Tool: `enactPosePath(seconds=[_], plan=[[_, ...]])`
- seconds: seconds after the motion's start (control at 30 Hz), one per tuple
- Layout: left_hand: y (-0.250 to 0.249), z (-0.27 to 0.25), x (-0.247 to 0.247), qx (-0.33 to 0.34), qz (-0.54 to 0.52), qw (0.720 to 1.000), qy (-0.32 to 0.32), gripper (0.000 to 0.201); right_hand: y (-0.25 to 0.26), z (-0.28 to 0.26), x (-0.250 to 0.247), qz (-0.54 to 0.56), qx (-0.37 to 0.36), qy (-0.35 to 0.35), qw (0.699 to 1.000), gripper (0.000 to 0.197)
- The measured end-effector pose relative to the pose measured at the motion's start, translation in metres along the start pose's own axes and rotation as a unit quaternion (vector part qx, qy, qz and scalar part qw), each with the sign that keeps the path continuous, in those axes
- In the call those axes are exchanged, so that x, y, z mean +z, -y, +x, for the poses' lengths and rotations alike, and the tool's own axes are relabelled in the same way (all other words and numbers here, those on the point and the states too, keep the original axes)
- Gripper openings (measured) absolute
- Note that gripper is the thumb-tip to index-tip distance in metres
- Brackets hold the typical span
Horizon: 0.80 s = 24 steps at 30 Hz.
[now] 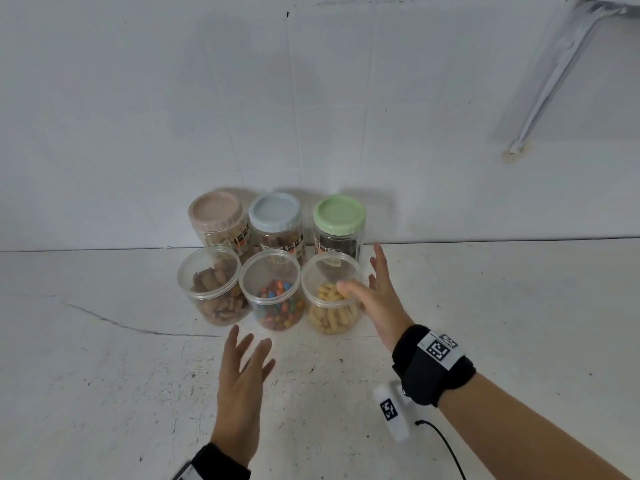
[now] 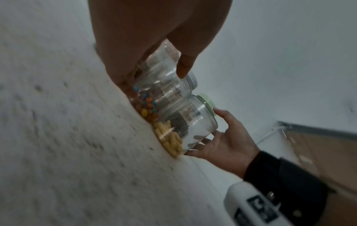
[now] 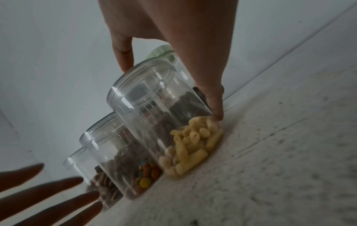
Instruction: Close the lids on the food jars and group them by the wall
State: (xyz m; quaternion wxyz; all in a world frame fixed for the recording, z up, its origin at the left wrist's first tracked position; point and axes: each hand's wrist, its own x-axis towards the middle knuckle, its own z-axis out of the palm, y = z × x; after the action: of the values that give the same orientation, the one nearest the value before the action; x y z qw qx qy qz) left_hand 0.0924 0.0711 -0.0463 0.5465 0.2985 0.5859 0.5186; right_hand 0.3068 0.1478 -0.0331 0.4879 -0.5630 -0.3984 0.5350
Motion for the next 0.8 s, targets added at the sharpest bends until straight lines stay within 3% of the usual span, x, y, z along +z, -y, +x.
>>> enactPosePath(seconds=[0.1, 0.2, 0.4, 0.7, 0.8], plan=[[-0.008, 0.000, -0.001, 0.028, 0.060, 0.994, 0.091, 0.074, 0.003, 0.012, 0.008, 0.026, -0.007, 0.018, 0.999, 0.118], [-0.012, 0.006, 0.006, 0.037, 0.086, 0.983, 0.155, 0.071, 0.001, 0.023, 0.017, 0.002, -0.024, 0.006, 1.000, 0.116], [-0.011, 0.019, 0.005, 0.021, 0.103, 0.979, 0.173, 0.064, 0.002, 0.039, 0.023, -0.002, -0.032, -0.060, 0.998, 0.081], [-0.015, 0.025, -0.004, 0.037, 0.128, 0.976, 0.170, 0.055, 0.006, 0.039, 0.031, 0.009, -0.016, -0.098, 0.995, 0.069], [-0.020, 0.028, -0.012, 0.031, 0.134, 0.975, 0.174, 0.051, 0.011, 0.033, 0.031, -0.044, -0.018, -0.109, 0.993, 0.072]])
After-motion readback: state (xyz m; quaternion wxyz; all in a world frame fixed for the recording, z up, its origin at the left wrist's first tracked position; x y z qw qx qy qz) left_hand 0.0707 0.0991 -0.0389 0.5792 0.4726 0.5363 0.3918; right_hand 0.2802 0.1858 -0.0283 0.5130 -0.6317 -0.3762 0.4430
